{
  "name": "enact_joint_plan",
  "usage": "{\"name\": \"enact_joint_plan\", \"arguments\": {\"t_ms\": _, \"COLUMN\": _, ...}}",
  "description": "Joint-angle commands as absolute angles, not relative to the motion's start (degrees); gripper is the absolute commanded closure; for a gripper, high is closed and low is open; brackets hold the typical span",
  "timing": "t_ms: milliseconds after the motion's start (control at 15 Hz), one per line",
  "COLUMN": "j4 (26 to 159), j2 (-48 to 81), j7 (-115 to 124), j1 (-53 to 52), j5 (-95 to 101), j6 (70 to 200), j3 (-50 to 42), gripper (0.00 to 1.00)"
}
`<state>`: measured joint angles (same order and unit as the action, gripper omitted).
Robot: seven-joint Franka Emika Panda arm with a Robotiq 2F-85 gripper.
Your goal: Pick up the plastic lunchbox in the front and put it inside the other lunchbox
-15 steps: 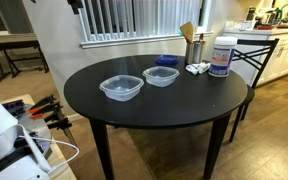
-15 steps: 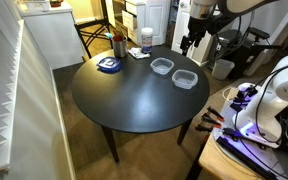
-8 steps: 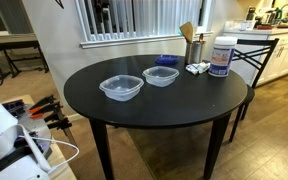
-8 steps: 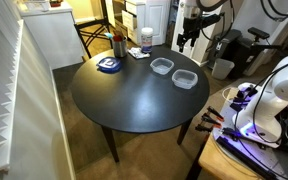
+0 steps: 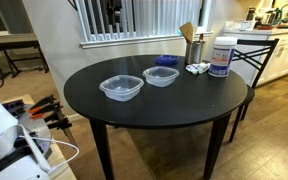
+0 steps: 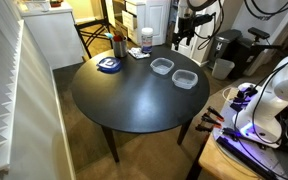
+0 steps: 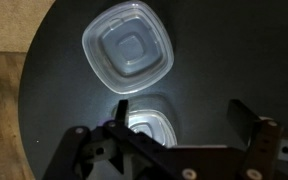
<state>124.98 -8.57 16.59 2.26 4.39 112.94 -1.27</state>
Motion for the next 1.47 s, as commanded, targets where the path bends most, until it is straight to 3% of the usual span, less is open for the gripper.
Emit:
{"name": "enact_joint_plan", "arguments": {"t_ms": 0, "j4": 124.66, "j2": -8.07, "j7": 20.13, "j1": 2.68, "j5": 5.43, "j6": 113.54, "j3": -0.64, "gripper": 0.0}}
{"name": "enact_joint_plan", "arguments": {"t_ms": 1400, "j4": 107.85, "j2": 30.29, "j7": 65.42, "j1": 2.35, "j5": -12.17, "j6": 138.15, "j3": -10.34, "gripper": 0.0}}
